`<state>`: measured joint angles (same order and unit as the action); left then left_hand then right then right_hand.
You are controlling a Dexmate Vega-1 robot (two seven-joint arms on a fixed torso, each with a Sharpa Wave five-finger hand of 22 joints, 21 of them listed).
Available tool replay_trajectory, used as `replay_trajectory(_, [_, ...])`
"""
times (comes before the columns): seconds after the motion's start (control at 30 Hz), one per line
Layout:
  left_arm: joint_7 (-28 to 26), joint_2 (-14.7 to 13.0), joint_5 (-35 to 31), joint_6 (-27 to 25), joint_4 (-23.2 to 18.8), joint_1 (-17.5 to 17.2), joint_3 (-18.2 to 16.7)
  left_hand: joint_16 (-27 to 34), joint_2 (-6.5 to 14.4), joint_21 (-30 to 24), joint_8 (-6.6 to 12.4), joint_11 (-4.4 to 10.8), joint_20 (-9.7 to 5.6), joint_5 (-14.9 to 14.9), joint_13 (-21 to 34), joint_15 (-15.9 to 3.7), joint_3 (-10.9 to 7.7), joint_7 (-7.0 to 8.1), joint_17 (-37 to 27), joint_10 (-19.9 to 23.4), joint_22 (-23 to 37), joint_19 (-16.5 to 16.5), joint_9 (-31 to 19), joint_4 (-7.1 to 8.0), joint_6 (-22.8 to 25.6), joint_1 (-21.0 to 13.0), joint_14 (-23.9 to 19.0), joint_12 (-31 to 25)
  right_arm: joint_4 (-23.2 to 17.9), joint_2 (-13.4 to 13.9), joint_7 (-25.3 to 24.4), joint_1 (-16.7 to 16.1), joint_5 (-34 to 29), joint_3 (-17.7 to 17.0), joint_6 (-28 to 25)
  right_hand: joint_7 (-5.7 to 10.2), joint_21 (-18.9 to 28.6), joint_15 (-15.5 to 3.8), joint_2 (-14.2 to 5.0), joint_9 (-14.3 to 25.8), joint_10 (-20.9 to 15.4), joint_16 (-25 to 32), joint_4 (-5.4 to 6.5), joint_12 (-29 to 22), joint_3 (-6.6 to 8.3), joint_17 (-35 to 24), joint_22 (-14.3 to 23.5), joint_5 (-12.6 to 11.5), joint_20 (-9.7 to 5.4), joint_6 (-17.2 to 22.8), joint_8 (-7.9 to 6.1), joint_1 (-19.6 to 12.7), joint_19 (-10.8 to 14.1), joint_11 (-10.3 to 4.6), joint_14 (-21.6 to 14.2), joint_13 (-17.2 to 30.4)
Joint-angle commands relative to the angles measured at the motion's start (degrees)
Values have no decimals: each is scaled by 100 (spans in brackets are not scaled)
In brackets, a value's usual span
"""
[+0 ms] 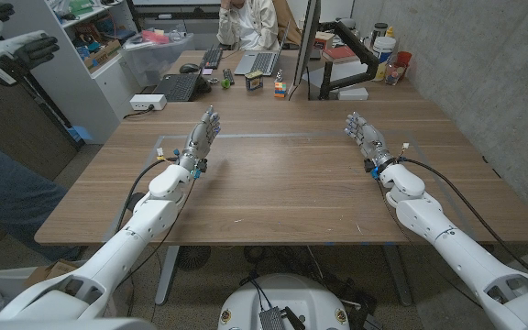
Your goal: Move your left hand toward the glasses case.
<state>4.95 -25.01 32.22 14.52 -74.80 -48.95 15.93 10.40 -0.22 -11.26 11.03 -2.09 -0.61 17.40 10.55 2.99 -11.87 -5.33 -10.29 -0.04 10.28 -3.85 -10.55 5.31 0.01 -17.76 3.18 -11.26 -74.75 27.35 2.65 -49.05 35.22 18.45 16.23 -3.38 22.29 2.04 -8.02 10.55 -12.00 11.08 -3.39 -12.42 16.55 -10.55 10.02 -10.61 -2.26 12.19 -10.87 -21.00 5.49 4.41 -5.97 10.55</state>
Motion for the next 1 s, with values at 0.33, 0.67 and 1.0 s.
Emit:
replay_trajectory(0.33, [1463, 1978, -2104, -742, -107, -170, -2261, 20, 17, -25, 36, -39, -33, 24, 29, 18, -29, -45, -21, 0, 13, -42, -9, -9, -8, -69, 56, -34, -146, -876, 537, -288, -997, -1091, -440, -18, 18, -7, 3, 28, -58, 25, -14, -22, 36, -24, 29, -27, -77, 14, -22, -56, 72, -20, -47, 8])
replay_trajectory(0.67, [1852, 2387, -2554, -793, -94, -89, -2723, 24, 23, -24, 36, -50, -21, 18, 29, 14, -22, -38, -21, 1, 13, -47, -9, -12, -2, -75, 52, -35, -257, -1092, 667, -335, -1293, -1335, -591, -50, 6, 8, 5, 27, -67, 26, -16, -20, 36, -24, 30, -27, -61, 31, -29, -53, 92, -14, -62, 6])
replay_trajectory(1.0, [2021, 2589, -2846, -869, -255, -115, -2948, 29, 29, -24, 33, -27, -9, 10, 29, 9, -14, -38, -21, 3, 13, -51, -9, -14, -1, -81, 44, -36, -295, -1233, 761, -380, -1432, -1507, -619, -34, -11, 3, 3, 27, -68, 22, -14, -16, 36, -26, 31, -27, -66, 26, -26, -48, 93, -23, -57, 5])
